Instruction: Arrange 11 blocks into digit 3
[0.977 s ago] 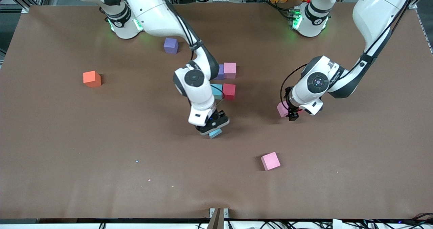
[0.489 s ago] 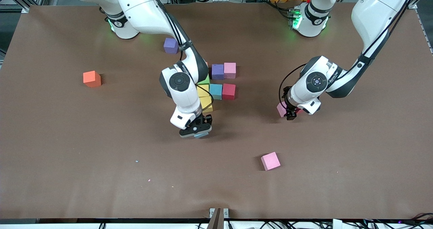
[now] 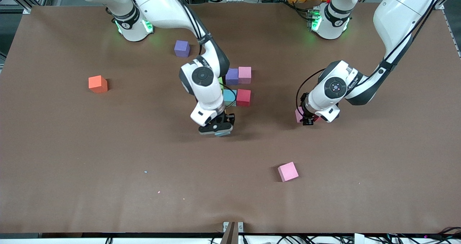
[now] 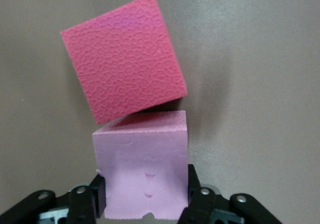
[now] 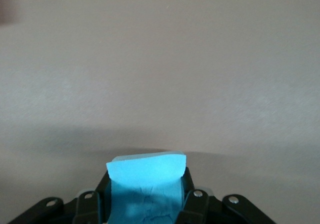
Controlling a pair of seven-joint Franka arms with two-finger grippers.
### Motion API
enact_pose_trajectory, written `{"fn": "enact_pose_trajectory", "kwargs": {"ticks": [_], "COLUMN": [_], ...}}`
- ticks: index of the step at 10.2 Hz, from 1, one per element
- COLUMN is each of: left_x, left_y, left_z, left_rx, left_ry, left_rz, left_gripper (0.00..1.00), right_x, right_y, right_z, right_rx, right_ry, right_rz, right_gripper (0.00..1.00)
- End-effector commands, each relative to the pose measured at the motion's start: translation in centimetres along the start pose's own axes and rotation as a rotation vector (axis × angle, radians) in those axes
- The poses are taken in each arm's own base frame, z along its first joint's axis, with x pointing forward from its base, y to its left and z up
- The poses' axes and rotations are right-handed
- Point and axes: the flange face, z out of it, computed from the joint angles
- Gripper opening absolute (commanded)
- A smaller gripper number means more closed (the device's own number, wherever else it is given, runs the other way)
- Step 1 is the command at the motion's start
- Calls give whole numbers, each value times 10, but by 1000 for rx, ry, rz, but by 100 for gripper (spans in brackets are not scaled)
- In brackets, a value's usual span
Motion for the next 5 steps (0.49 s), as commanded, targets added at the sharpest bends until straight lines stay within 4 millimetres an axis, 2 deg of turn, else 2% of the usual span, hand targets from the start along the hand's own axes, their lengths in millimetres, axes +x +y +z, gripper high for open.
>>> {"fn": "enact_pose_trajectory", "kwargs": {"ticks": [1,5], "left_x": [-2,-12], "left_y": [6,25], "left_z": [-9,-34], "left_rx": [-37,-91], "left_ry": [1,-14], "left_rz": [8,18], "left_gripper": [46,46], "right_x": [-7,-10], "right_y": [8,20], "right_z": [-4,7], "right_rx": [-4,-23], "right_ry": [-9,14], "right_rz": [19,-3], "right_gripper": [0,0]}}
